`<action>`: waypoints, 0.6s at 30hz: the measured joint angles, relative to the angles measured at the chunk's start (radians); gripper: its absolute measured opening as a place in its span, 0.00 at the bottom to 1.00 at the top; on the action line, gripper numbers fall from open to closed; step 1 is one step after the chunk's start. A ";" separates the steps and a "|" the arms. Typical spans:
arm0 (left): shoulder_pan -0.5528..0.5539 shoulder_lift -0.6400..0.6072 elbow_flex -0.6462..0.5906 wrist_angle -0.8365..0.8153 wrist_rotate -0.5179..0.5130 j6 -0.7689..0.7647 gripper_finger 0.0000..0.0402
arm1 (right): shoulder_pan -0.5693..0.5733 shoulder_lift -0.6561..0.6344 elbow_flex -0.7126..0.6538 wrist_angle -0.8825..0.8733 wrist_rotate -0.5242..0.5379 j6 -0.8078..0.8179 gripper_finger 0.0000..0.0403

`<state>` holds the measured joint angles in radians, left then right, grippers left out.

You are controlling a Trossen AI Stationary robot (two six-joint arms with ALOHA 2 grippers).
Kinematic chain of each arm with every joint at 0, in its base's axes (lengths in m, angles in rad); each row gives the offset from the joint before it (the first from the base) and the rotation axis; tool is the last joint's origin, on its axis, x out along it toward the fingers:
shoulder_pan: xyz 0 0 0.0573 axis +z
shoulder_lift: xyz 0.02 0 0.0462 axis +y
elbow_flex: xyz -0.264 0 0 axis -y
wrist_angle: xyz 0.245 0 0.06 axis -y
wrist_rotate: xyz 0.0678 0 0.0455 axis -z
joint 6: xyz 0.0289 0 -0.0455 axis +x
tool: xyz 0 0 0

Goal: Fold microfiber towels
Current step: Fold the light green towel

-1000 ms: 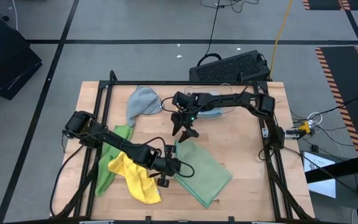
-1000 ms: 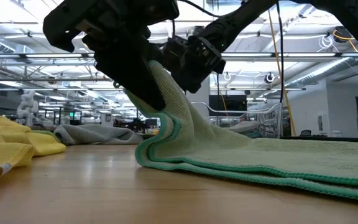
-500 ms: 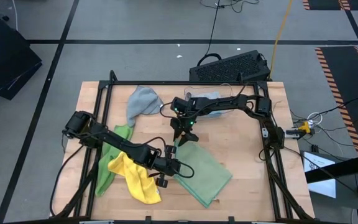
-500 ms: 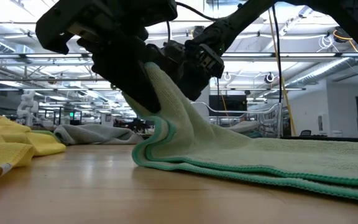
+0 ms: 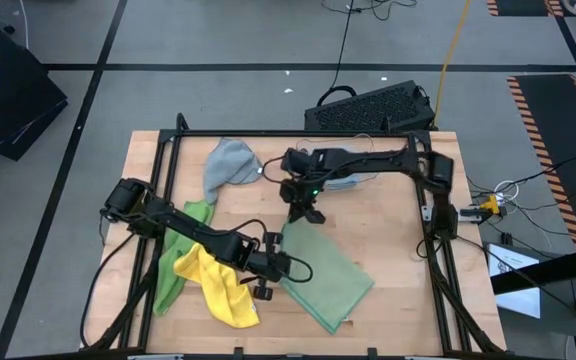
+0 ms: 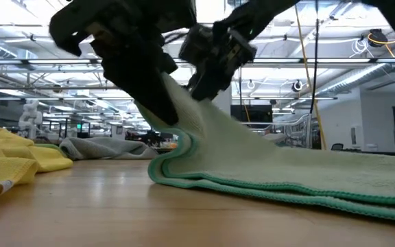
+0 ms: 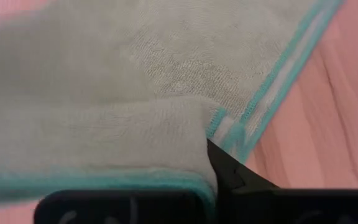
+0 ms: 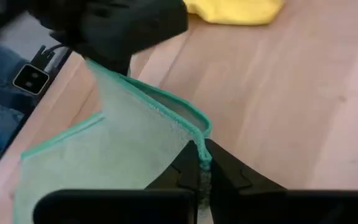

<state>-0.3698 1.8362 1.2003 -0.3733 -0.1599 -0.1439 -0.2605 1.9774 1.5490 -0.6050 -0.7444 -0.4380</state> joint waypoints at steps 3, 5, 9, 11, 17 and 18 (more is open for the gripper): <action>0.002 -0.015 0.000 -0.013 -0.009 -0.123 0.02 | 0.002 -0.081 0.000 -0.116 0.080 0.012 0.01; 0.002 -0.040 0.000 -0.020 -0.015 -0.228 0.02 | 0.012 -0.140 0.000 -0.189 0.152 0.034 0.01; 0.013 -0.117 0.000 -0.046 -0.020 -0.426 0.02 | 0.033 -0.246 0.000 -0.289 0.239 0.171 0.01; 0.022 -0.162 0.000 -0.036 -0.043 -0.528 0.02 | 0.048 -0.288 -0.002 -0.315 0.284 0.256 0.01; 0.051 -0.258 0.000 -0.036 -0.098 -0.641 0.02 | 0.111 -0.423 -0.071 -0.313 0.434 0.495 0.01; 0.055 -0.265 0.000 -0.034 -0.100 -0.638 0.02 | 0.121 -0.447 -0.092 -0.306 0.454 0.532 0.01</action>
<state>-0.3145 1.5712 1.2007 -0.4074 -0.2603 -0.7818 -0.1393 1.5305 1.4575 -0.9109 -0.2906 0.0943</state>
